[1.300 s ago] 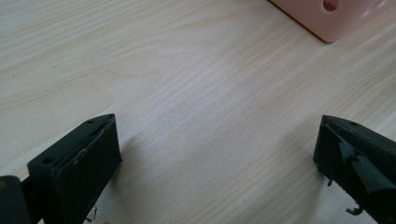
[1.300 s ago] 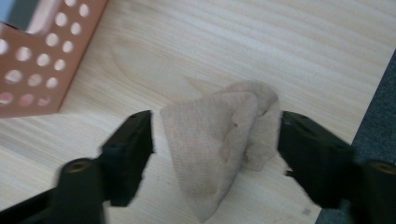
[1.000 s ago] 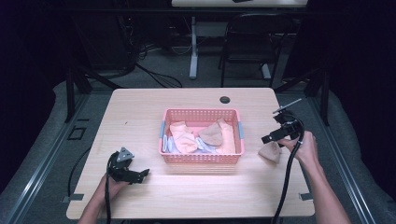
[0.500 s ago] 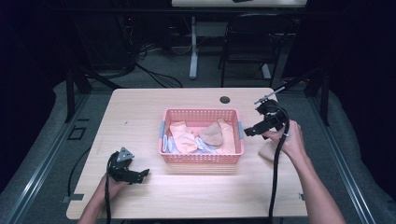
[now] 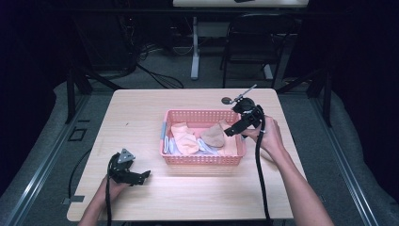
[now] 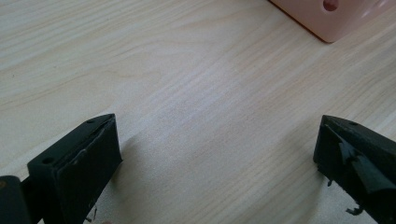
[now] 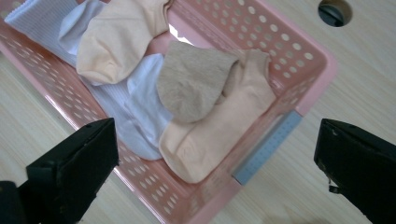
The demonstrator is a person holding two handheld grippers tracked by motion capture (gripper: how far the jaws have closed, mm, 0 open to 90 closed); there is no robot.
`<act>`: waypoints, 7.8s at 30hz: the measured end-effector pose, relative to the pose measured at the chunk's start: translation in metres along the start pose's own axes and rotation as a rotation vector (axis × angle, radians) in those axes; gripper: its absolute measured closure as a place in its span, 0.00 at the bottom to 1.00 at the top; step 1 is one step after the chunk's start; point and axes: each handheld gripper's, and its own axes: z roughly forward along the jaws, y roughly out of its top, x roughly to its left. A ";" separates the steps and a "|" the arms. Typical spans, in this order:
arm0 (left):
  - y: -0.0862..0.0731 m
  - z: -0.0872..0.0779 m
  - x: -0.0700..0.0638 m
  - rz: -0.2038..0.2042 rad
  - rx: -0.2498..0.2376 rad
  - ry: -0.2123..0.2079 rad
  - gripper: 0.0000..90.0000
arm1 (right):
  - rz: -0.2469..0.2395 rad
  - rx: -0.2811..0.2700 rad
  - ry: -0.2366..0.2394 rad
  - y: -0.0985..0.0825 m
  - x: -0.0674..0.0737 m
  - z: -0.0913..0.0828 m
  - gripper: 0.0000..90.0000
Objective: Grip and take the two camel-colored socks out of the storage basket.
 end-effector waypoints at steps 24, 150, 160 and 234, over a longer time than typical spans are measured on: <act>0.000 0.000 0.000 -0.001 0.000 0.000 0.00 | 0.017 0.125 0.058 0.019 0.020 0.088 0.03; 0.001 0.001 0.000 0.000 -0.001 -0.003 0.00 | 0.140 0.100 -0.123 0.022 -0.052 -0.122 0.99; 0.001 0.001 0.000 0.004 0.000 -0.002 0.00 | 0.185 0.187 -0.149 0.010 -0.069 -0.099 0.99; 0.001 0.001 0.000 0.004 0.000 -0.002 0.00 | 0.188 0.125 -0.021 -0.101 -0.046 -0.018 0.10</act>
